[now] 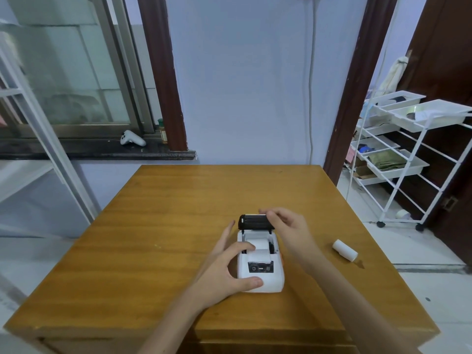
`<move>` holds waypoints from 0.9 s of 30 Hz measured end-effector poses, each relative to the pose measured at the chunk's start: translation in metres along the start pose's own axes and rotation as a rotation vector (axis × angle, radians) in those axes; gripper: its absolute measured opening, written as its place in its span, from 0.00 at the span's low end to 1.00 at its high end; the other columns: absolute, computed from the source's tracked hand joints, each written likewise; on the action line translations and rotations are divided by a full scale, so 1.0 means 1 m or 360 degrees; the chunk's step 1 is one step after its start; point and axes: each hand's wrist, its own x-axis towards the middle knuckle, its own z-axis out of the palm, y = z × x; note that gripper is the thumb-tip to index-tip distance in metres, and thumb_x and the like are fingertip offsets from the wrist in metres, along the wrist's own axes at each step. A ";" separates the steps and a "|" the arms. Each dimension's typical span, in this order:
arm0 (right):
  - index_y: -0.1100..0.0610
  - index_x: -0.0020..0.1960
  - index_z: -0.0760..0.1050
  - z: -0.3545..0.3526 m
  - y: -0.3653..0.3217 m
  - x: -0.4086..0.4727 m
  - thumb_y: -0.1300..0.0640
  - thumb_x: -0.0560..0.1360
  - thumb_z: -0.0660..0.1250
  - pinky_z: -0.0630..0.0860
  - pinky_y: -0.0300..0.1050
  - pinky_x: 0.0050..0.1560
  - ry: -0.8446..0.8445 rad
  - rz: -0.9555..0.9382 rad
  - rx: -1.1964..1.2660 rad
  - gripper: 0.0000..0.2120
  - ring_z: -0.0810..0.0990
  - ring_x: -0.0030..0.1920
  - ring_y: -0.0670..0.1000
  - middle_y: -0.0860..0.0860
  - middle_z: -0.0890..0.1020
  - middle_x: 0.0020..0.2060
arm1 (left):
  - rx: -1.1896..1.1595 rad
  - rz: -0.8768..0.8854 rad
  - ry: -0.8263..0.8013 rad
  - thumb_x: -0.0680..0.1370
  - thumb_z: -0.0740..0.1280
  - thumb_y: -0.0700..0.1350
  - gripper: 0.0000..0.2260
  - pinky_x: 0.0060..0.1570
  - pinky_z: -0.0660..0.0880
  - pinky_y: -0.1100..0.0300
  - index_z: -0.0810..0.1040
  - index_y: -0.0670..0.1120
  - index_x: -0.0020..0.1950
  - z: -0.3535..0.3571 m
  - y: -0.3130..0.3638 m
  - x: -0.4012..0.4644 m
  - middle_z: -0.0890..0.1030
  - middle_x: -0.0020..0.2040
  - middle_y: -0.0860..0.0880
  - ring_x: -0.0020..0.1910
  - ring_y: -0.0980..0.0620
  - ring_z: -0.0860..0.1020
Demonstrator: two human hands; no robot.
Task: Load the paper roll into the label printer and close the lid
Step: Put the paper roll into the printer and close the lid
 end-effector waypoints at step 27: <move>0.50 0.56 0.81 -0.003 0.021 -0.028 0.64 0.75 0.68 0.72 0.39 0.65 -0.0143 0.0141 0.0243 0.14 0.73 0.67 0.40 0.47 0.76 0.66 | 0.0017 0.0257 0.0370 0.74 0.69 0.55 0.14 0.60 0.69 0.72 0.83 0.53 0.58 0.001 -0.002 -0.008 0.69 0.72 0.59 0.64 0.57 0.75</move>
